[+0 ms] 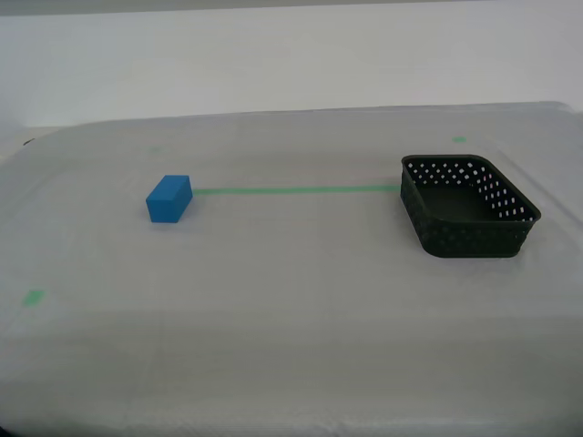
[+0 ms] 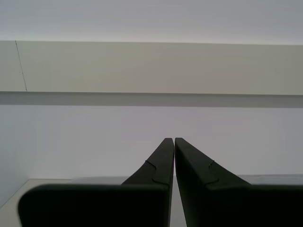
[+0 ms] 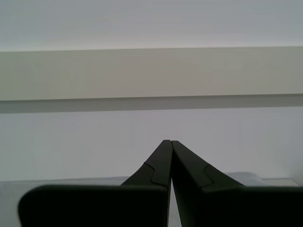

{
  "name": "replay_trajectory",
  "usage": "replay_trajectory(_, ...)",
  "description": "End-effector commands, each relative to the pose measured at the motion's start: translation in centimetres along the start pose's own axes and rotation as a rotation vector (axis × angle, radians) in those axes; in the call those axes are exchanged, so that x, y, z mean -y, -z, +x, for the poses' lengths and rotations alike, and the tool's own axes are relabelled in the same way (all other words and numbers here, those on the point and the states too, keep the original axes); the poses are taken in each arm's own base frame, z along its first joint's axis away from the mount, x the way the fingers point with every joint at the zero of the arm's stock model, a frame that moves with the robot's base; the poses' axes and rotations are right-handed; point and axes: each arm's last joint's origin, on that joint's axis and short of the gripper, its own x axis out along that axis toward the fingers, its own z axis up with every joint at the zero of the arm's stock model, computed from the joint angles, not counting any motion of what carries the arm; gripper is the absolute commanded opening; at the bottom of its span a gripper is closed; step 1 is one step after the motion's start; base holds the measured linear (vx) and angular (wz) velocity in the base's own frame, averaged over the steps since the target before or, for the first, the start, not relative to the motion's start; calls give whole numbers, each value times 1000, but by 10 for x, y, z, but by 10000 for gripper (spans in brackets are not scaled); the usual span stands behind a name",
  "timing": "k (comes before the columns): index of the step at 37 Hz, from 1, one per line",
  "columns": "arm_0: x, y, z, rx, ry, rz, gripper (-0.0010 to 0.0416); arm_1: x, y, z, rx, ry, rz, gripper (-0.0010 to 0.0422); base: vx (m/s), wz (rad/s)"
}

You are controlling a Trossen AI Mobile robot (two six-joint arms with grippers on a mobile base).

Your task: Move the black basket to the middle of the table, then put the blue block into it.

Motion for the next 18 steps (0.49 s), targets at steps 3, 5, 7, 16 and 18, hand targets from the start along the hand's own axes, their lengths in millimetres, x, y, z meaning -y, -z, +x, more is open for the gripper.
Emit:
replay_trajectory(3,-1,-1,0,3,-4,16,1,0,-1,0,4,0,1,0,0,0)
replay_trajectory(5,-1,-1,0,3,-4,16,0,0,-1,0,4,0,1,0,0,0)
replay_trajectory(7,-1,-1,0,3,-4,16,0,0,-1,0,4,0,1,0,0,0)
replay_trajectory(16,-1,-1,0,4,-5,16,0,0,-1,0,4,0,1,0,0,0)
replay_trajectory(18,0,-1,0,3,-4,16,1,0,-1,0,4,0,1,0,0,0)
